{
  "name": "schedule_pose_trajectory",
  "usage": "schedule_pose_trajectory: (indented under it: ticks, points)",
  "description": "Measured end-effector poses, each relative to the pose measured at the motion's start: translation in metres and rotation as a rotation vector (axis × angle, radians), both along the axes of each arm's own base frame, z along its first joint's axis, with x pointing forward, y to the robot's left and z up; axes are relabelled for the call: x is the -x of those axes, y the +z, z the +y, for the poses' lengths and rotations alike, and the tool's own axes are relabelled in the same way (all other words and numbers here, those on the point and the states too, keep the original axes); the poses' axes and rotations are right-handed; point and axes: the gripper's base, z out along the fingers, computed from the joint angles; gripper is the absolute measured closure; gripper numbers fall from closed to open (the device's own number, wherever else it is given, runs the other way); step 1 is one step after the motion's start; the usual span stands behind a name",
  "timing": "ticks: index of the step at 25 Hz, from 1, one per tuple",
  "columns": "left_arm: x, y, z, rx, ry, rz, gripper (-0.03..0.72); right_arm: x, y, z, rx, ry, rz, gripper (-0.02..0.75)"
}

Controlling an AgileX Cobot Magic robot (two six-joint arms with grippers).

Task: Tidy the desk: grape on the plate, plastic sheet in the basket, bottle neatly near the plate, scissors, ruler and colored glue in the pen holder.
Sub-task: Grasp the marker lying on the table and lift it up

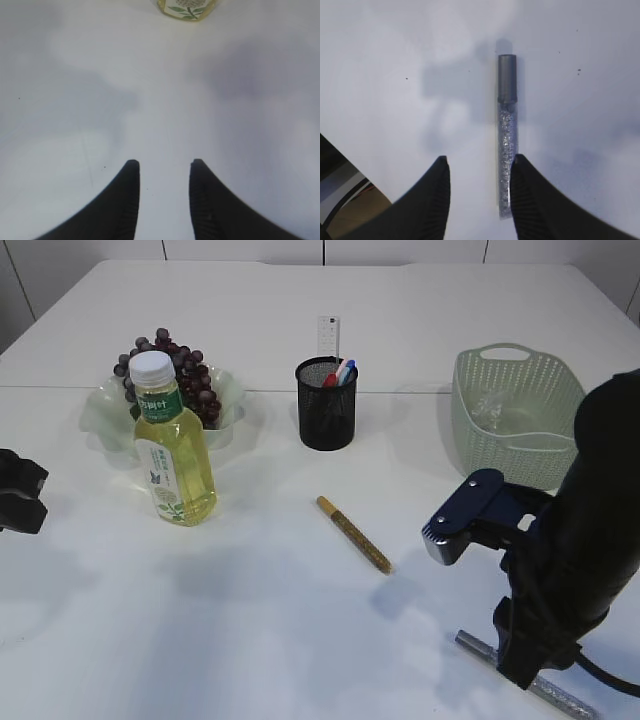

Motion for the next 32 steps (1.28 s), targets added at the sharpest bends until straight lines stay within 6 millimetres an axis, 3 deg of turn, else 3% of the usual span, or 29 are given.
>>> schedule_pose_trajectory:
  ticks: [10, 32]
  points:
    - [0.000, 0.000, 0.000, 0.000, 0.000, 0.000, 0.442, -0.012, -0.036, 0.006, 0.032, 0.012, 0.059, 0.415]
    - [0.000, 0.000, 0.001, -0.017, -0.010, -0.005, 0.442, -0.020, -0.063, 0.006, 0.080, 0.006, 0.071, 0.428]
